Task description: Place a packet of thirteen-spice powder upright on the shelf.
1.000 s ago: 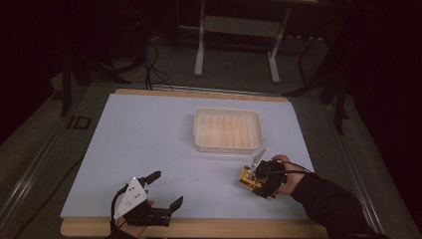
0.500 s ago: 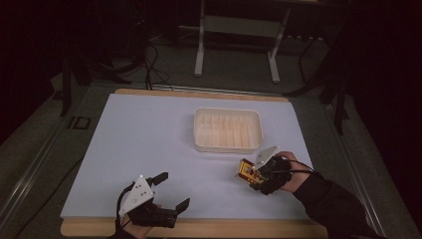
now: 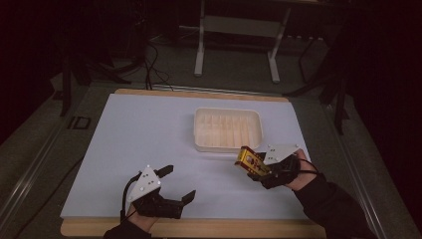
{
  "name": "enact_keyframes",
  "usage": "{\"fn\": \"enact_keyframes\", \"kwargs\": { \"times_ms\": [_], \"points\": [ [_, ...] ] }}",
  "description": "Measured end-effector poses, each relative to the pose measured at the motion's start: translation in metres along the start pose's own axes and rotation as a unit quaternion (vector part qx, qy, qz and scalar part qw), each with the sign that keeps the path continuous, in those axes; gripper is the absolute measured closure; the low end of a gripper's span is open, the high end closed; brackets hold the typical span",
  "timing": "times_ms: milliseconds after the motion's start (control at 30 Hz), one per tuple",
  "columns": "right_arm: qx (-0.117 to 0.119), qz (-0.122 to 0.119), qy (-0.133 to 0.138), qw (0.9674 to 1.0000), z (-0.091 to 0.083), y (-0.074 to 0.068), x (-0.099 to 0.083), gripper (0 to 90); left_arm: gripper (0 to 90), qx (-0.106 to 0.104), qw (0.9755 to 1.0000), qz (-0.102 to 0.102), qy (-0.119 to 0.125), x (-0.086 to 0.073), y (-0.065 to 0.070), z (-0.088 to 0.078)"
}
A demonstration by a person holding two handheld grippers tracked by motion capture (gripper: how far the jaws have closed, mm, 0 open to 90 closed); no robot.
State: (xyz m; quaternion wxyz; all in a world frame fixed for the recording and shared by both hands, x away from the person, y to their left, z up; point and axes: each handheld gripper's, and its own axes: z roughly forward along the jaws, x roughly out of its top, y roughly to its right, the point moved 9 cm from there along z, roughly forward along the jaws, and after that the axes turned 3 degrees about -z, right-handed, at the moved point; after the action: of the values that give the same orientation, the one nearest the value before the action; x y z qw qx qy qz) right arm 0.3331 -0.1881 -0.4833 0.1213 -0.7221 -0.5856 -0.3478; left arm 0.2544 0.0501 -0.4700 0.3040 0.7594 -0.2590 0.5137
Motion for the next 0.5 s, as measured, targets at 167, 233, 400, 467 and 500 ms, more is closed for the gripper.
{"fn": "enact_keyframes", "kwargs": {
  "times_ms": [167,233,400,467,500],
  "points": [
    [-0.015,0.002,0.038,0.9992,-0.007,0.0,0.008,32.2,1.8,-0.01,0.9999,0.013,0.002,0.014,0.009,0.008],
    [-0.018,0.001,0.053,0.9984,-0.008,-0.001,0.011,32.2,1.9,-0.015,0.9997,0.016,0.004,0.02,0.014,0.012],
    [-0.023,0.013,0.083,0.9962,-0.009,-0.001,0.017,32.1,1.9,-0.029,0.9992,0.023,0.015,0.033,0.024,0.025],
    [-0.024,0.017,0.092,0.9953,-0.007,-0.002,0.018,32.1,1.8,-0.025,0.9993,0.022,0.017,0.04,0.026,0.032],
    [-0.018,0.02,0.095,0.9951,-0.006,-0.003,0.019,32.1,1.8,-0.03,0.9993,0.019,0.016,0.042,0.028,0.034]
  ]
}}
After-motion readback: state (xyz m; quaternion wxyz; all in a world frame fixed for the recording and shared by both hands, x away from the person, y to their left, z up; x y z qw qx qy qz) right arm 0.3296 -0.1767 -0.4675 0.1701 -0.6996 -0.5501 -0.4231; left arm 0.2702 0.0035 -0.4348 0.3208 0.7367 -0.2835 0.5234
